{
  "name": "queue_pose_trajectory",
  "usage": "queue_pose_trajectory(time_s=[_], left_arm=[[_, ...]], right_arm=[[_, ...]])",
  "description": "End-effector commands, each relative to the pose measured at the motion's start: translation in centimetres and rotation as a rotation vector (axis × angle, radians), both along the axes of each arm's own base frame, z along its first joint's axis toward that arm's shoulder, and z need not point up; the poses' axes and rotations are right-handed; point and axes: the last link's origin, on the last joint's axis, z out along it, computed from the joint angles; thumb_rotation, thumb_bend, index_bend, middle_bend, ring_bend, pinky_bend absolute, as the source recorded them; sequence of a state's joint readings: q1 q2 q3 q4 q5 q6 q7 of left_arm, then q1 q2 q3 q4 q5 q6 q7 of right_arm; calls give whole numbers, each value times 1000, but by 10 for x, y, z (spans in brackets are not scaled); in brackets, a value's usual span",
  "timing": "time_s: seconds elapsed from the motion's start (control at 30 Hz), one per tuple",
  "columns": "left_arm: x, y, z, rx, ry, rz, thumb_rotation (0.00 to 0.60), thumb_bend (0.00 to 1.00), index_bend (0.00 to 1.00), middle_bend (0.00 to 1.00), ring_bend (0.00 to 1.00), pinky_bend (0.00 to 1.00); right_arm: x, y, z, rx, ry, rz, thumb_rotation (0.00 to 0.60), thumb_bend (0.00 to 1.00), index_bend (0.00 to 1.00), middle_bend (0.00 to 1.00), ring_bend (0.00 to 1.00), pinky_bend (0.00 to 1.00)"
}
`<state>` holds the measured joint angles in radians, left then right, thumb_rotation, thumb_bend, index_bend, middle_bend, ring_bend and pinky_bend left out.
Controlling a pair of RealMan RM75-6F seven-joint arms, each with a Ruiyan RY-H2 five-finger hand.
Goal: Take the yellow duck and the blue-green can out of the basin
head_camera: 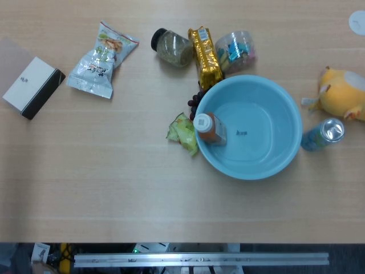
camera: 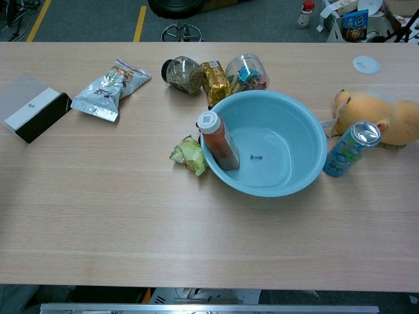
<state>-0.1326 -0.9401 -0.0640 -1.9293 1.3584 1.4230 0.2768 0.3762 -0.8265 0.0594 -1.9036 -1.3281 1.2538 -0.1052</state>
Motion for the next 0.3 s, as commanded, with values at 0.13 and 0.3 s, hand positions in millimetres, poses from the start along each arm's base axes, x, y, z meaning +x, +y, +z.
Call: queue_pose_trajectory(time_s=[0.13,0.3], left_arm=[[0,-2,0,12,-4,2,600,419,334,342,291,256],[0,1,-2,18,-13,-6,600,419,334,342,291,257]], right_arm=[[-2,15,0,-81,4,-15,600,238,395,459,418,553],[-3,16,1,-90,0,-22,600,237,395,459,418,553]])
